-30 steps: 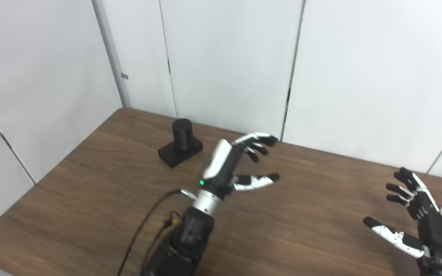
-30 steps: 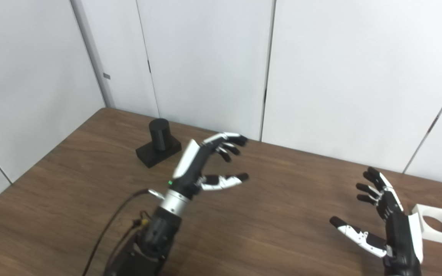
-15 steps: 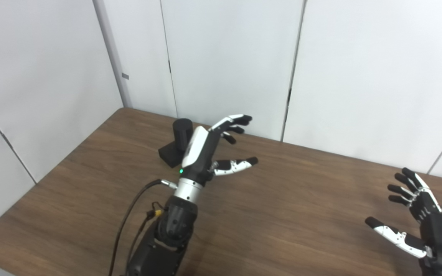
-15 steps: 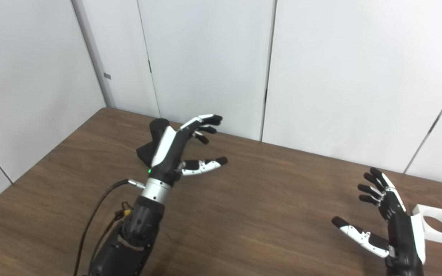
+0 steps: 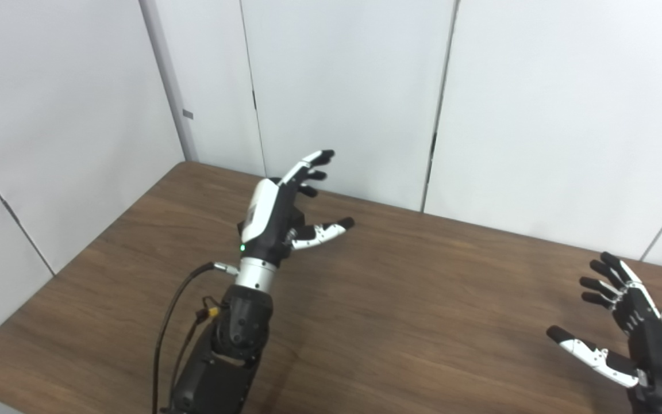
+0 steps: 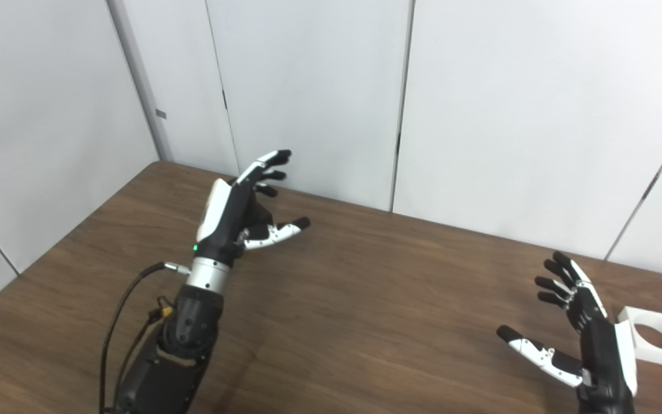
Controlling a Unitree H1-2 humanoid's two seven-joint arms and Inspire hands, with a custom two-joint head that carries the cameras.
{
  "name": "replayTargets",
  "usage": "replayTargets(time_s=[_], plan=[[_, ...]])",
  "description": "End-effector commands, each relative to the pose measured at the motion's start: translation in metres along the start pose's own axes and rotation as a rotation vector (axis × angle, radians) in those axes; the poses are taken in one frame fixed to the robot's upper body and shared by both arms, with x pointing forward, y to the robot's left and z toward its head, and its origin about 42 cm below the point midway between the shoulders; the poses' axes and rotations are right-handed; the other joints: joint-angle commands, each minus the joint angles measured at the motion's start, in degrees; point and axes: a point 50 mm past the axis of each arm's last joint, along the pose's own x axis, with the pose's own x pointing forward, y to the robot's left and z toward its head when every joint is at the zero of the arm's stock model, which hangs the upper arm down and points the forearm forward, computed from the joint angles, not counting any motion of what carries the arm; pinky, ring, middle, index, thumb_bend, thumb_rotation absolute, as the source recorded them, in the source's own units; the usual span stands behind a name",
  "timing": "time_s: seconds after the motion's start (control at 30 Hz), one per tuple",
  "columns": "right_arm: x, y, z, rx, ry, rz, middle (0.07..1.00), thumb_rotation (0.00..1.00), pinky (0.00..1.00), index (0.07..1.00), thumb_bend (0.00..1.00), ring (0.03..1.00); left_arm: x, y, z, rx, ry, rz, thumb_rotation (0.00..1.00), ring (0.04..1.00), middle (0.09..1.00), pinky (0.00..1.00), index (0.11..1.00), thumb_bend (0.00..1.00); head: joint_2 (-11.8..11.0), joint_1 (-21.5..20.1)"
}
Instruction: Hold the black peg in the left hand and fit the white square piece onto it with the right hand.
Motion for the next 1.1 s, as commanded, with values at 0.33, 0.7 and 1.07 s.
replayTargets(time_s=[0.33,0.7,1.07], plan=[[0.009,-0.004,0.011,0.011,-0.052,-0.013,0.852,0.11,0.7,0.89,0.6,0.76,0.036,0.024,0.001,0.2,-0.027,0.114,0.24,0.884,0.927,0.76,0.904,0.72,0.1,0.2],[0.01,-0.005,0.018,0.022,-0.053,-0.023,0.853,0.15,0.68,0.882,0.6,0.756,0.053,0.059,-0.008,0.34,0.013,0.18,0.26,0.937,0.928,0.82,0.82,0.77,0.1,0.1],[0.011,-0.007,0.021,0.01,-0.053,-0.028,0.858,0.16,0.68,0.881,0.56,0.77,0.051,0.062,-0.006,0.533,0.108,0.166,0.37,1.0,0.999,0.99,0.885,0.95,0.4,0.4]])
